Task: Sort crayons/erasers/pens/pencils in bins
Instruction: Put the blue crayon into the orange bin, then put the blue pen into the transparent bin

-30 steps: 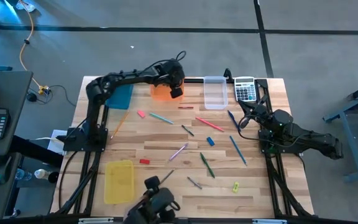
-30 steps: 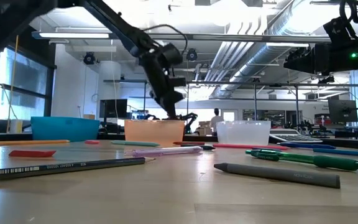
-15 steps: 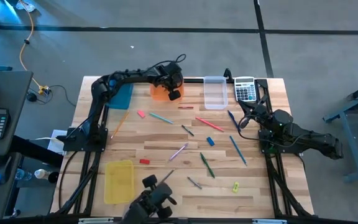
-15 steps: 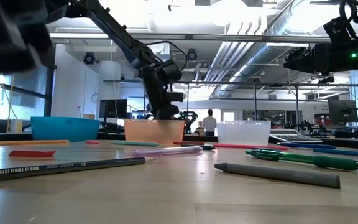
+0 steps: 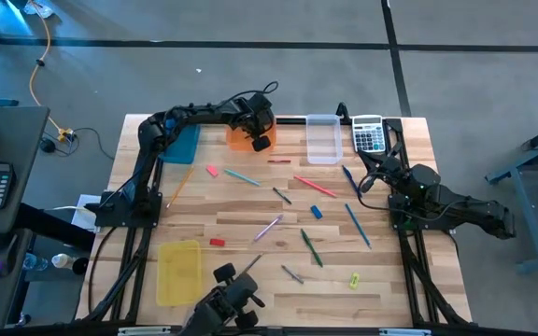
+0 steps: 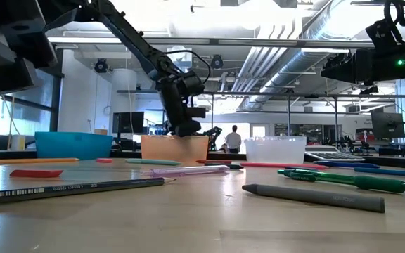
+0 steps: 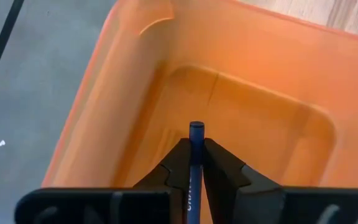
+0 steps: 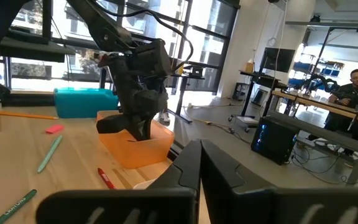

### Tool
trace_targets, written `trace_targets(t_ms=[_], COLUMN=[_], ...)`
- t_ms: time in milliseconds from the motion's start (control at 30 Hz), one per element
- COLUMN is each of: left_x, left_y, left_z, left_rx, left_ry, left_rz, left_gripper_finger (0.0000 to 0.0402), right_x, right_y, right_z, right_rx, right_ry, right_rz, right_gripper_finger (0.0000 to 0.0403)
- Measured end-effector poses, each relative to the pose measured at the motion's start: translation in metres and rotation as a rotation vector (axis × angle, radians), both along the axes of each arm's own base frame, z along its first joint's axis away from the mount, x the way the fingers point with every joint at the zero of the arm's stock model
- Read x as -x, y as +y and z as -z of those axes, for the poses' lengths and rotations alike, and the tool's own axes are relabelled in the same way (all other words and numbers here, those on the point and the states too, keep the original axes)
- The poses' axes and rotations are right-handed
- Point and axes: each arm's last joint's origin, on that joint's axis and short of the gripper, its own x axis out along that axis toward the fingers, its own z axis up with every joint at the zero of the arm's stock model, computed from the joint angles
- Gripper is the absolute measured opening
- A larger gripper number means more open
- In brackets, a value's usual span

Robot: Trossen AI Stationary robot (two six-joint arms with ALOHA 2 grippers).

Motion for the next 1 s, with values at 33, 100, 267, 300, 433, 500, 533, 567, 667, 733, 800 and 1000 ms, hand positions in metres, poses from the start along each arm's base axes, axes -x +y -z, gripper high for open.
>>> trace_targets(t_ms=[33, 100, 267, 300, 433, 500, 533, 567, 667, 733, 800, 1000], left_x=[-0.001, 0.0, 0.001, 0.001, 0.001, 0.0, 0.0, 0.0, -0.004, -0.007, -0.011, -0.018], left_y=[0.0, 0.0, -0.001, -0.001, -0.005, -0.007, -0.009, -0.011, -0.018, -0.022, -0.027, -0.046], left_z=[0.0, 0.0, -0.004, -0.007, -0.026, -0.037, -0.042, -0.048, -0.062, -0.07, -0.075, -0.077], left_rx=[0.0, 0.0, -0.02, -0.03, -0.089, -0.111, -0.118, -0.125, -0.152, -0.168, -0.2, -0.272], left_ry=[0.0, 0.0, 0.017, 0.021, 0.017, -0.004, -0.015, -0.027, -0.078, -0.117, -0.162, -0.246], left_rz=[0.001, 0.001, -0.011, -0.015, -0.022, -0.027, -0.03, -0.032, -0.048, -0.057, -0.047, -0.027], left_gripper_finger=[0.0032, 0.0046, 0.0074, 0.0078, 0.0086, 0.0085, 0.0083, 0.008, 0.0066, 0.0056, 0.0046, 0.0024], right_x=[0.0, 0.0, 0.0, 0.0, 0.0, 0.0, 0.0, 0.0, 0.0, 0.0, 0.0, 0.0], right_y=[0.0, 0.0, 0.0, 0.0, 0.0, 0.0, 0.0, 0.0, 0.0, 0.0, 0.0, 0.0], right_z=[0.0, 0.0, 0.0, 0.0, 0.0, 0.0, 0.0, 0.0, 0.0, 0.0, 0.0, 0.0], right_rx=[0.0, 0.0, 0.0, 0.0, 0.0, 0.0, 0.0, 0.0, 0.0, 0.0, 0.0, 0.0], right_ry=[0.0, 0.0, 0.0, 0.0, 0.0, 0.0, 0.0, 0.0, 0.0, 0.0, 0.0, 0.0], right_rz=[0.0, 0.001, 0.0, 0.0, 0.0, 0.0, 0.0, 0.001, 0.0, 0.0, 0.0, 0.0], right_gripper_finger=[0.0, 0.0, 0.0, 0.0, 0.0, 0.0, 0.0, 0.0, 0.0, 0.0, 0.0, 0.0])
